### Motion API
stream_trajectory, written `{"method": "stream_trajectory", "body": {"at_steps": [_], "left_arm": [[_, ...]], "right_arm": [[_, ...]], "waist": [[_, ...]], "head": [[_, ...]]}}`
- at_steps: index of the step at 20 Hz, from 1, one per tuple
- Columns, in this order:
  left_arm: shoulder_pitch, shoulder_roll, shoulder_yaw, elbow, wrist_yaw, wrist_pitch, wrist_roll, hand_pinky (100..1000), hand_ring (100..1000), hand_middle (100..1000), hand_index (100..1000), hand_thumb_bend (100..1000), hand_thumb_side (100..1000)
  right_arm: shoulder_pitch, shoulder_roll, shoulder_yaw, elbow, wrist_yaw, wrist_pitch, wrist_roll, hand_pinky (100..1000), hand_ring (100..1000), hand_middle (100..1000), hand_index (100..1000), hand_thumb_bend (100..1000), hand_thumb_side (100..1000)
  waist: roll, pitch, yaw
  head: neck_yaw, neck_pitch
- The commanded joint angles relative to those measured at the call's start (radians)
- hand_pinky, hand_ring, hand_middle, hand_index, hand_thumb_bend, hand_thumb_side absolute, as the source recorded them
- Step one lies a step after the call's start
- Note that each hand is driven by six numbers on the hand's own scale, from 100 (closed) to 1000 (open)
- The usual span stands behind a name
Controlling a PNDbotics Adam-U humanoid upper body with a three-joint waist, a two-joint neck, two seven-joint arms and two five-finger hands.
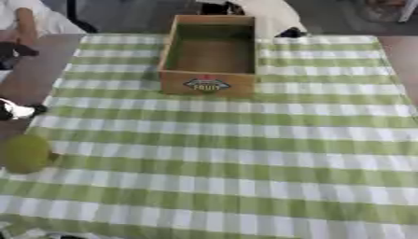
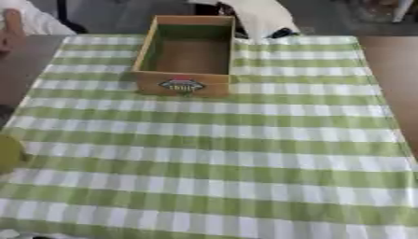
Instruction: Pick up objects on the table and place them in the box.
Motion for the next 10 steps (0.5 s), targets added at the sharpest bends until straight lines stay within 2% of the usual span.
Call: {"method": "stream_trajectory", "body": {"at_steps": [1,6,10], "left_arm": [[-0.003,0.055,0.008,0.006,0.022,-0.022,-0.064,993,1000,922,967,565,407],[0.008,0.066,0.025,0.014,0.057,-0.041,-0.123,994,1000,926,970,568,477],[0.022,0.071,0.03,0.018,0.089,-0.06,-0.167,988,1000,919,962,574,521]], "right_arm": [[-0.013,-0.012,0.0,-0.006,-0.006,-0.001,0.003,920,795,695,867,100,620],[-0.008,-0.011,0.0,-0.009,-0.007,0.001,0.004,921,795,694,867,100,621],[-0.006,-0.013,-0.001,-0.01,-0.007,0.003,0.003,921,796,694,867,100,620]], "waist": [[0.003,-0.015,0.0],[0.008,-0.018,0.005],[0.01,-0.02,0.005]], "head": [[0.012,-0.013],[0.037,-0.012],[0.033,-0.009]]}}
